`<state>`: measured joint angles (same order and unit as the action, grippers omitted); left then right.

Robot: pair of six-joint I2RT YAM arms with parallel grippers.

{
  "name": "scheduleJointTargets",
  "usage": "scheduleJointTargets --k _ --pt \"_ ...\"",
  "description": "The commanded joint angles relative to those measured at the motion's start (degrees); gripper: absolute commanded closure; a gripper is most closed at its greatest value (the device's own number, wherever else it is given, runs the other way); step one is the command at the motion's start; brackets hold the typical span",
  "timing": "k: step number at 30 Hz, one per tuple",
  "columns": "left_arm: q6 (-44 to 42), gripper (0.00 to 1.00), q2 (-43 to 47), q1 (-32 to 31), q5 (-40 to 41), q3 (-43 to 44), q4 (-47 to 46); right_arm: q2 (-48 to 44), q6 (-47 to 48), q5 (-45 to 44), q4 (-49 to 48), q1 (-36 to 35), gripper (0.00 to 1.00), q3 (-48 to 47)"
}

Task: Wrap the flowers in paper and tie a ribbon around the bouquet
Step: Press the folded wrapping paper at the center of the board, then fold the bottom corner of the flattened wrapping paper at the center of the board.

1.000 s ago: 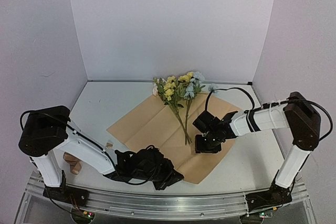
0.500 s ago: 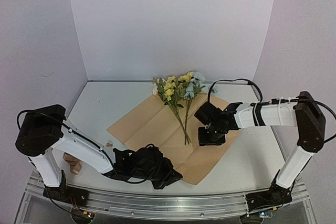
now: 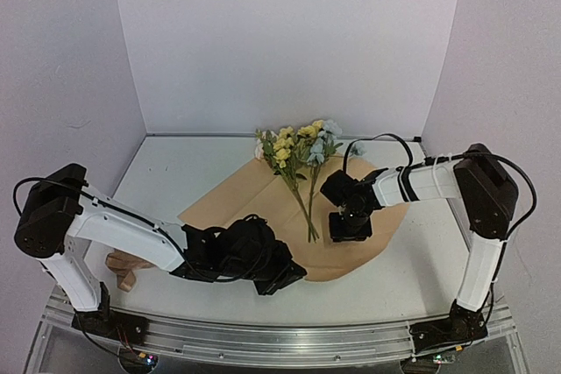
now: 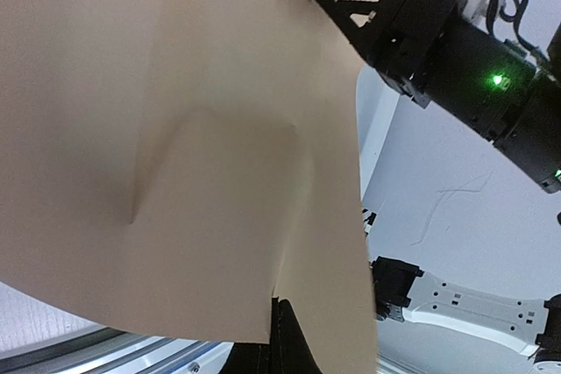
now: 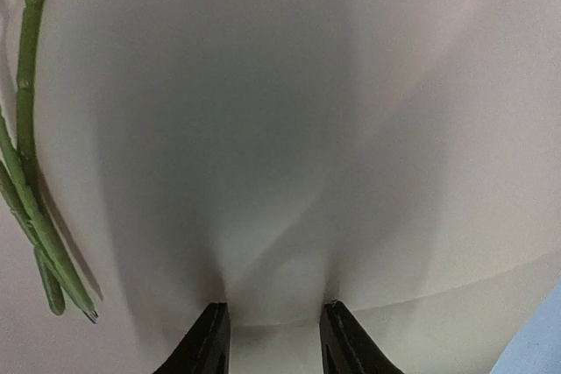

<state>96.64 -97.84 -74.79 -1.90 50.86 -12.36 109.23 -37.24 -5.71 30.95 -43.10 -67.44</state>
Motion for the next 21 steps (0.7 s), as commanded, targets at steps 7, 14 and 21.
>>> scheduleJointTargets --k 7,14,21 --pt "-8.0 1.00 3.8 4.5 0.4 6.7 7.4 -2.9 0.2 1.7 1.5 -0.4 0.67 4.8" --pt "-12.2 1.00 3.6 10.1 -2.7 9.6 9.8 -10.2 0.2 -0.2 4.4 1.3 0.62 1.7" --pt "-19.0 1.00 -1.4 17.7 -10.5 15.6 11.8 -14.8 0.7 -2.2 6.9 4.9 0.47 -5.1"
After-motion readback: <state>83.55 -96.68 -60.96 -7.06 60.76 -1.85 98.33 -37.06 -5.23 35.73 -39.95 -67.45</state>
